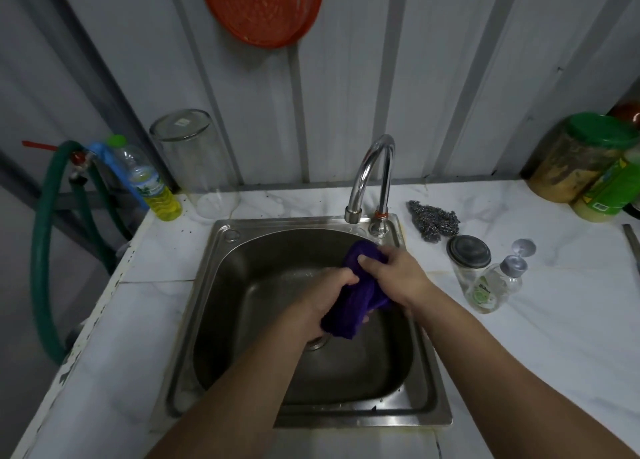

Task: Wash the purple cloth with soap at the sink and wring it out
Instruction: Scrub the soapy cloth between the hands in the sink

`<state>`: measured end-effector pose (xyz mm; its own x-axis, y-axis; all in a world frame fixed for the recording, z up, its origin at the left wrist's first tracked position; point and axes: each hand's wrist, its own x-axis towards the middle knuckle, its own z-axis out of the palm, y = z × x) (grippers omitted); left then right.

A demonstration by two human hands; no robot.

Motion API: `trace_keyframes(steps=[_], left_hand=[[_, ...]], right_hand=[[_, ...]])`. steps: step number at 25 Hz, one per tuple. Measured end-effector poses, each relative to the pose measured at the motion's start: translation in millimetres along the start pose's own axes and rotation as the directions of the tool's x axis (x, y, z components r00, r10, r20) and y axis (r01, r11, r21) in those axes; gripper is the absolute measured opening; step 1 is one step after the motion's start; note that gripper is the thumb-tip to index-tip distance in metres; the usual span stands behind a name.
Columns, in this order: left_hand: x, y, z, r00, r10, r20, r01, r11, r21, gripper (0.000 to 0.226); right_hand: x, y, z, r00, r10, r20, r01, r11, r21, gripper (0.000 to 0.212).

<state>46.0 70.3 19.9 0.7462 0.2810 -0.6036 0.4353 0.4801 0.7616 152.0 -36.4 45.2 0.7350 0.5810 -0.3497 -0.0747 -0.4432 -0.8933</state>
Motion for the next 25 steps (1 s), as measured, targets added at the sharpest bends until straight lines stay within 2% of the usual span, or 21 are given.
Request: trace_keyframes(steps=[1,3,5,7,9,12,14,16,18,20,21,23,24,25], left_hand=[[0,-5,-7,0.998,-0.054,-0.024,0.055,0.998,0.014,0.034],[1,-18,-16,0.989,-0.101,-0.111,0.102,0.995,0.005,0.040],[5,-26,-16,0.969,-0.075,-0.235,0.035,0.985,-0.168,0.040],[14,-24,-13,0.919,-0.057,-0.391,-0.079,0.942,-0.325,0.032],[19,-21,-11,0.885,-0.068,-0.462,-0.130,0.914,-0.383,0.035],[18,-28,-17,0.924,-0.070,-0.376,-0.110,0.893,-0.436,0.052],[12,-33,-14,0.954,-0.049,-0.297,-0.117,0.850,-0.514,0.054],[16,-32,-7,0.931,-0.037,-0.364,-0.100,0.932,-0.349,0.041],[15,-26,2,0.870,-0.046,-0.490,-0.059,0.979,-0.196,0.020],[17,-23,-1,0.821,-0.061,-0.568,-0.089,0.968,-0.233,0.018],[21,-23,-9,0.827,-0.065,-0.559,-0.137,0.940,-0.312,0.028],[21,-24,-21,0.889,-0.093,-0.448,-0.162,0.851,-0.499,0.063],[19,-25,-21,0.913,-0.089,-0.398,-0.157,0.825,-0.543,0.070],[18,-27,-19,0.921,-0.095,-0.378,-0.127,0.844,-0.522,0.067]], right_hand=[[3,0,5,0.995,-0.063,-0.081,0.062,0.998,-0.014,0.010],[3,-4,17,0.980,-0.107,-0.168,0.132,0.981,0.144,0.006],[-3,4,31,0.968,-0.091,-0.232,0.149,0.958,0.245,0.006],[-15,15,44,0.960,-0.147,-0.239,0.189,0.968,0.166,0.008],[-27,24,54,0.966,-0.199,-0.164,0.216,0.972,0.089,0.009],[-48,31,75,0.962,-0.250,-0.110,0.244,0.968,-0.063,0.039],[-47,27,88,0.952,-0.243,-0.184,0.229,0.969,-0.097,0.044],[-27,22,81,0.956,-0.126,-0.264,0.129,0.992,-0.007,0.040],[-7,24,66,0.961,-0.004,-0.277,0.025,0.997,0.072,0.036],[-6,35,69,0.965,-0.085,-0.248,0.097,0.995,0.037,0.036],[-12,42,80,0.962,-0.167,-0.214,0.174,0.985,0.011,0.037],[-27,49,104,0.948,-0.279,-0.153,0.279,0.960,-0.017,0.034],[-24,49,109,0.943,-0.284,-0.172,0.284,0.959,-0.025,0.034],[-15,46,108,0.948,-0.239,-0.211,0.239,0.971,-0.027,0.037]])
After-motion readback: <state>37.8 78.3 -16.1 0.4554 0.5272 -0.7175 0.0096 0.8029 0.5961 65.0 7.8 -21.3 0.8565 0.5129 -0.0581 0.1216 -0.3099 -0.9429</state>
